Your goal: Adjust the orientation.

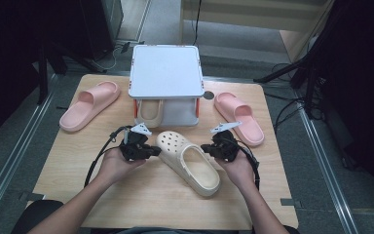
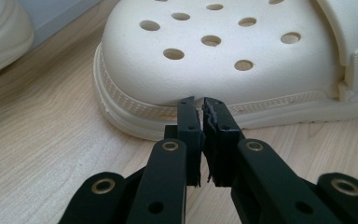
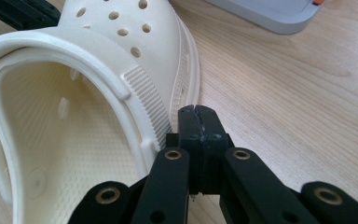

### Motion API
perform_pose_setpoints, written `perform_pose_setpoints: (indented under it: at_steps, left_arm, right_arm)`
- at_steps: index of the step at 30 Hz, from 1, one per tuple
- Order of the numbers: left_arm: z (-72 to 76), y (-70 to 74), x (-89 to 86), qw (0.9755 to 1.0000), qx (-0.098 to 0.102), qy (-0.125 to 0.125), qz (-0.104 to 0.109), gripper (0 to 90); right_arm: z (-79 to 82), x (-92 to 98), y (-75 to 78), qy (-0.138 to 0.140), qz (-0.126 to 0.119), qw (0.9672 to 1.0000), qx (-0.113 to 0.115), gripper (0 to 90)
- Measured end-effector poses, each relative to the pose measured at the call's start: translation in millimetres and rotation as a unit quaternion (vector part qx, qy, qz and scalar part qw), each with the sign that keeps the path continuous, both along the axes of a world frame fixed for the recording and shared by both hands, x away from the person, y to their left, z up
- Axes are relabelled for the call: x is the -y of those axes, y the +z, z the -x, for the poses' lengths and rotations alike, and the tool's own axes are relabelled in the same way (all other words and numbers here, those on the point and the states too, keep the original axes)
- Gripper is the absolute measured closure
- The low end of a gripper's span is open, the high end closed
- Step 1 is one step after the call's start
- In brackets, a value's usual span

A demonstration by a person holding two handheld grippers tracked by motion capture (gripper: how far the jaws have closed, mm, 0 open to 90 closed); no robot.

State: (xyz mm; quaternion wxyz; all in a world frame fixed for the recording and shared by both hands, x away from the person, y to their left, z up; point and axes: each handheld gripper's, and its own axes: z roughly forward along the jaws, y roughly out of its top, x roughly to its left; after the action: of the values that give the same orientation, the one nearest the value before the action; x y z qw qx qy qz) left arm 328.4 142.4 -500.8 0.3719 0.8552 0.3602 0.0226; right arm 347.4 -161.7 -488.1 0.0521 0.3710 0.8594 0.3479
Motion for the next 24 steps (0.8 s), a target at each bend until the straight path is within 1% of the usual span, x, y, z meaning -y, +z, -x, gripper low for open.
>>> perform_pose_setpoints:
  at_steps: [4,5,7,9,11,12,15,17,20,21,22,24]
  left_arm:
    - [-3.3,0.2,0.1,1.0000,0.001,0.004,-0.001,84.9]
    - [-4.5,0.1,-0.2,1.0000,0.003,0.004,-0.002,84.7]
    - [-7.1,-0.3,0.0,1.0000,0.003,0.008,0.000,84.5]
    - [-10.4,-0.7,-0.4,0.9999,0.000,0.011,0.003,84.5]
    - [-13.8,-1.6,-0.2,0.9998,-0.004,0.016,0.010,84.6]
    - [-15.7,-1.4,-0.8,0.9998,-0.007,0.015,0.009,84.5]
    - [-20.6,-2.2,0.3,0.9996,-0.011,0.020,0.016,85.5]
    - [-23.1,-2.7,1.5,0.9995,-0.014,0.019,0.020,85.7]
    - [-25.4,-2.5,4.4,0.9995,-0.013,0.017,0.023,86.4]
    - [-26.5,-2.1,4.9,0.9996,-0.014,0.013,0.020,86.7]
    - [-27.0,-2.4,6.3,0.9995,-0.014,0.016,0.024,87.2]
    - [-28.8,-2.4,7.0,0.9995,-0.016,0.012,0.024,87.4]
  right_arm:
    - [3.1,0.1,-1.6,0.000,-0.012,0.9998,-0.014,90.0]
    - [4.0,-0.3,-2.1,0.004,-0.014,0.9998,-0.014,90.0]
    - [7.4,-2.0,-2.0,0.007,-0.011,0.9998,-0.016,90.0]
    - [11.4,-3.8,-2.1,0.011,-0.011,0.9997,-0.017,90.0]
    - [16.4,-5.6,-2.2,0.016,-0.012,0.9997,-0.017,90.0]
    - [19.2,-6.7,-2.3,0.014,-0.012,0.9997,-0.015,90.0]
    - [26.5,-10.2,-3.1,0.021,-0.017,0.9995,-0.018,90.0]
    - [31.3,-12.8,-3.5,0.020,-0.017,0.9995,-0.017,90.0]
    - [35.2,-13.6,-3.7,0.021,-0.019,0.9994,-0.019,90.0]
    - [36.7,-14.2,-4.0,0.018,-0.018,0.9995,-0.020,90.0]
    - [37.8,-14.2,-4.5,0.019,-0.020,0.9995,-0.018,90.0]
    - [40.2,-14.4,-4.7,0.015,-0.022,0.9994,-0.020,90.0]
